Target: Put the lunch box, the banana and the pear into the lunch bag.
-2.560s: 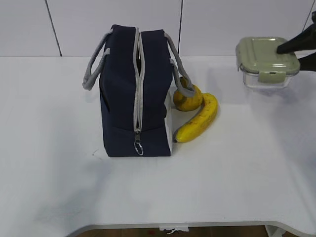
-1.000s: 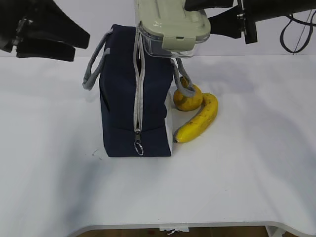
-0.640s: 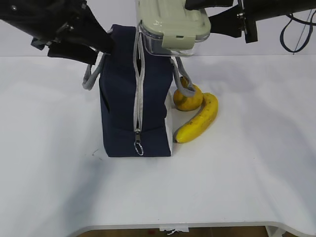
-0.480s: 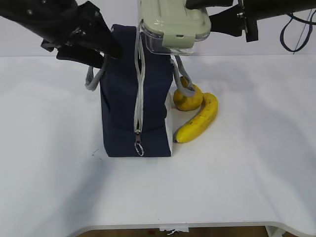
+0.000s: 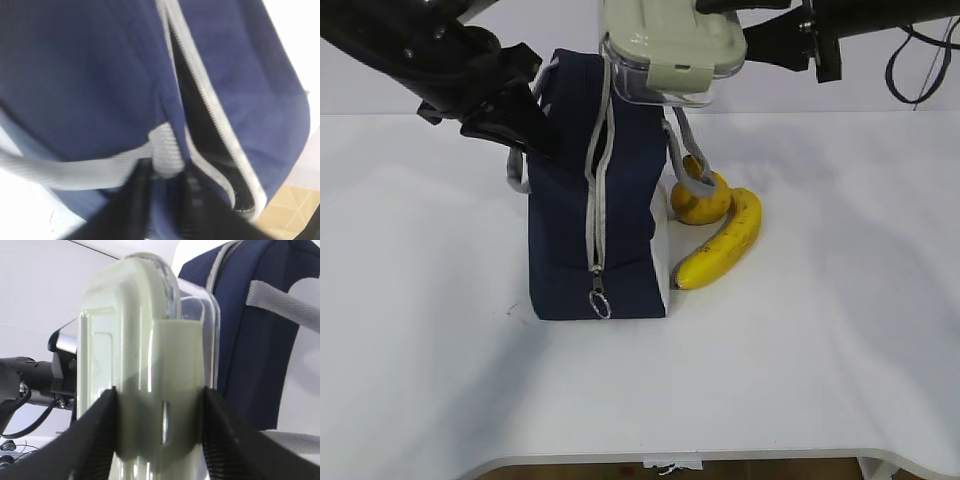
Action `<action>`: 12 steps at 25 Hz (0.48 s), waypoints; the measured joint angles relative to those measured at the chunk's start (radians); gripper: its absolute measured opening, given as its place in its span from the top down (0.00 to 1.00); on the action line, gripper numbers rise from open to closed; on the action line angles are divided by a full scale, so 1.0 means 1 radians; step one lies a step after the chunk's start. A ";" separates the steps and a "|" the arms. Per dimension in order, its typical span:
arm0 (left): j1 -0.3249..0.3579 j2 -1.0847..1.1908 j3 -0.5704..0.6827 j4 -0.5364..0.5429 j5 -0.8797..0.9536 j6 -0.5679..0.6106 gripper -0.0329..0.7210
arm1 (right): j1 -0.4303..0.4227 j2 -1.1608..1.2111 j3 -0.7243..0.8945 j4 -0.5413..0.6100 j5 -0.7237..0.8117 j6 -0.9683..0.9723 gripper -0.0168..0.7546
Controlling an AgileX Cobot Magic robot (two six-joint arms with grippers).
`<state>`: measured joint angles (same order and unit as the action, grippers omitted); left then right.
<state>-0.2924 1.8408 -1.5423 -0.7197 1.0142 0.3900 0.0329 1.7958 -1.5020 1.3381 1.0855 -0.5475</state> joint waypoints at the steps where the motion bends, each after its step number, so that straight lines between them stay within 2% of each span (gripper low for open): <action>1: 0.000 0.000 0.000 0.000 0.005 0.000 0.86 | 0.000 0.000 0.000 0.005 0.000 0.000 0.49; 2: 0.000 0.000 -0.001 0.000 0.010 0.000 0.93 | 0.000 0.000 0.000 0.010 0.000 0.000 0.49; 3: 0.000 0.000 -0.001 0.002 0.019 0.000 0.94 | 0.000 0.000 0.000 0.012 0.000 0.000 0.49; 12: 0.000 0.000 -0.001 0.002 0.036 0.000 0.94 | 0.058 0.000 0.000 -0.009 -0.038 -0.002 0.50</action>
<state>-0.2924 1.8408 -1.5431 -0.7180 1.0501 0.3900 0.0910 1.7958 -1.5020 1.3295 1.0476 -0.5498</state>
